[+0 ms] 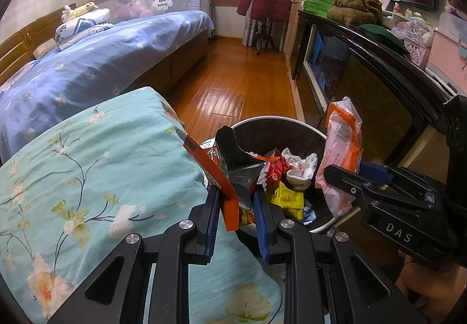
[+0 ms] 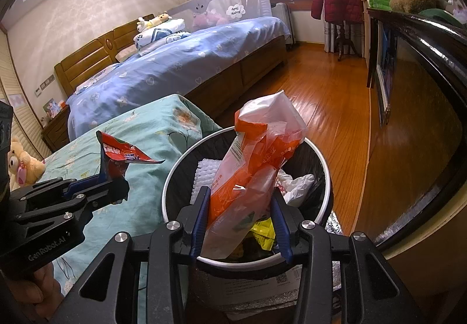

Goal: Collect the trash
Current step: 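Lower both tools into the bin and open them to drop the wrapper and bag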

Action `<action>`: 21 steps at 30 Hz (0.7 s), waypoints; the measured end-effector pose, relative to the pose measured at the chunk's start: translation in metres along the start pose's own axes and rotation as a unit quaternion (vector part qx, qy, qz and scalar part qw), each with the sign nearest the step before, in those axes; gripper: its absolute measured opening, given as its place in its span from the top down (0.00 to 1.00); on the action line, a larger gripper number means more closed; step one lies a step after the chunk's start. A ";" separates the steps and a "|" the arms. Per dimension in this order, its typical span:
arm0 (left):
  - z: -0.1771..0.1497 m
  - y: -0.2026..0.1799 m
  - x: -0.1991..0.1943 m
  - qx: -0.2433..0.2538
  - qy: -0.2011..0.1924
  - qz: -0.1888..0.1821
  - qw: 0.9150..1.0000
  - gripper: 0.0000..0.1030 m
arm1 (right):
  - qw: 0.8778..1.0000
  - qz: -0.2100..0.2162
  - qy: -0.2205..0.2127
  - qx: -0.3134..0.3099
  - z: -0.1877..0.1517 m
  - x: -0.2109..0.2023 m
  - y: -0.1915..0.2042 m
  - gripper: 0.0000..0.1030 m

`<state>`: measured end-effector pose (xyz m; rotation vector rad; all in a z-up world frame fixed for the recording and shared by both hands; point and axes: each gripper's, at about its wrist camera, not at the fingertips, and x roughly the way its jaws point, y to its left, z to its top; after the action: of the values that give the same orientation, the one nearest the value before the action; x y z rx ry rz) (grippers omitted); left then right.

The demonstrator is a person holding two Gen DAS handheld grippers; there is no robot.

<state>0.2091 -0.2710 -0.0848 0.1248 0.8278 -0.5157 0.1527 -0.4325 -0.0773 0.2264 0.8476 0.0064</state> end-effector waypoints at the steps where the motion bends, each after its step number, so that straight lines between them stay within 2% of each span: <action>1: 0.000 -0.001 0.001 0.000 0.001 -0.001 1.000 0.79 | 1.000 0.000 0.000 0.000 0.000 0.000 0.000 0.59; 21: 0.012 -0.007 0.022 0.003 0.020 -0.008 1.000 0.79 | 1.000 0.016 0.022 0.000 0.011 0.012 -0.013 0.59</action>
<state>0.2261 -0.2892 -0.0921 0.1342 0.8673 -0.5325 0.1677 -0.4464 -0.0819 0.2415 0.8873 0.0415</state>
